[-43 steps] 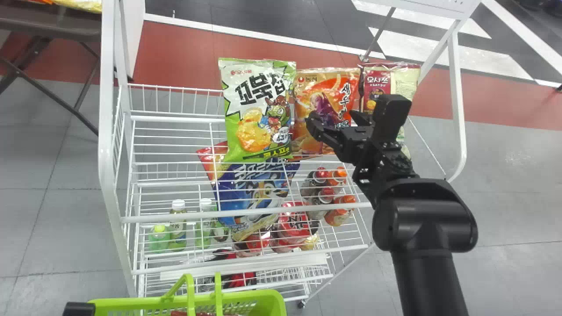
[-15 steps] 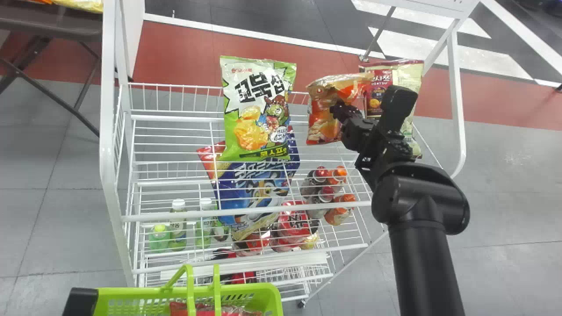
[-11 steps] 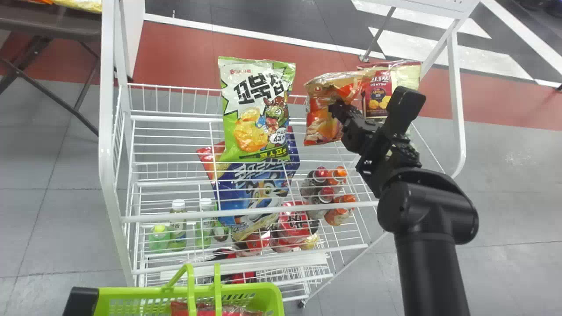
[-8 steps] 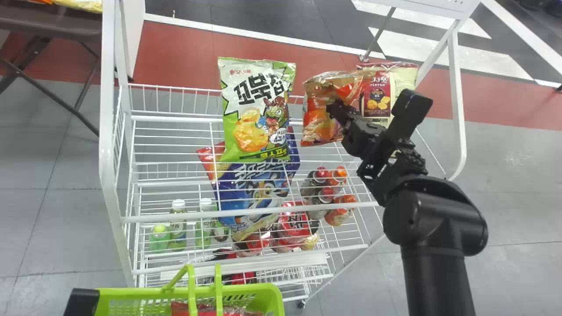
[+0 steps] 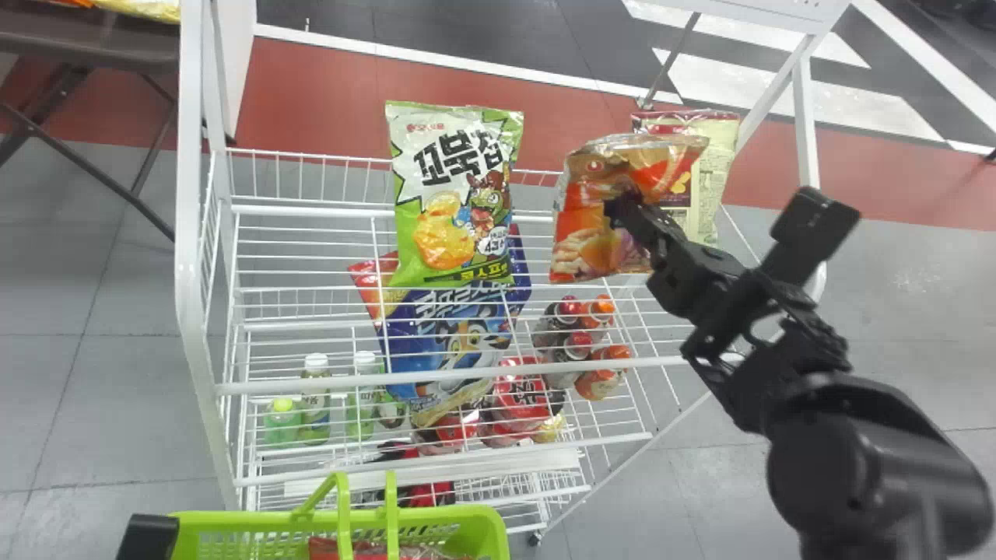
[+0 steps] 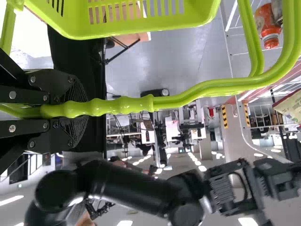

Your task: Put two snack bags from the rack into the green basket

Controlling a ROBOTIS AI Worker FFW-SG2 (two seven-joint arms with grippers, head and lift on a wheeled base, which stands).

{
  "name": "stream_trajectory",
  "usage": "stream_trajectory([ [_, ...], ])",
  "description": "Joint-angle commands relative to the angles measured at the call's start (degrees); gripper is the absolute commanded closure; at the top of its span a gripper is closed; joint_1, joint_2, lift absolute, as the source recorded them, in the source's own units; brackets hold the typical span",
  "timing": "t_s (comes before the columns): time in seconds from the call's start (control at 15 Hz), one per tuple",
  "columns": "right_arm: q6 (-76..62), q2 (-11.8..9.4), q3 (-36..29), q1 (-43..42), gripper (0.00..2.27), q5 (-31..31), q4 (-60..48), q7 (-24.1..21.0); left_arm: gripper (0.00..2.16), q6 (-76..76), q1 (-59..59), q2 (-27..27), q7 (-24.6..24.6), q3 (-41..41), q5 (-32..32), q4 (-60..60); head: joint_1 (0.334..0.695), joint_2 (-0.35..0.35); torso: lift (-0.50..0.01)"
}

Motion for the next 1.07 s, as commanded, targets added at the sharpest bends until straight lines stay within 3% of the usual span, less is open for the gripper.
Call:
stream_trajectory([
  [0.0,5.65,1.04,-3.13,6.16,2.13,-0.79,-9.23,0.64,1.47,0.24,-0.09,0.00,0.00,-0.10,-0.16,0.10,0.695,-0.350,-0.006],
  [0.13,15.15,1.04,-6.56,10.91,2.13,-5.01,-14.77,1.70,1.47,0.24,-0.26,0.00,0.09,-0.10,-0.34,0.10,0.695,-0.350,-0.006],
  [0.27,34.13,0.86,-12.10,12.14,2.13,-12.22,-17.14,5.04,1.47,0.24,-0.26,0.00,0.09,-0.01,-0.25,0.01,0.695,-0.350,-0.006],
  [0.33,38.88,0.77,-12.01,12.40,2.13,-12.66,-18.11,5.83,1.47,0.24,-0.09,-0.18,0.09,0.08,-0.08,0.19,0.695,-0.350,-0.006],
  [0.53,50.13,0.25,-9.90,14.60,2.13,-12.66,-20.13,5.83,1.47,0.24,0.09,-0.44,0.09,0.16,-0.16,0.01,0.695,-0.350,-0.006],
  [1.0,50.60,-0.54,0.82,18.99,2.13,-11.95,-18.72,5.65,1.47,0.24,-0.26,-0.70,0.61,-0.01,-0.52,0.10,0.695,-0.350,-0.006],
])
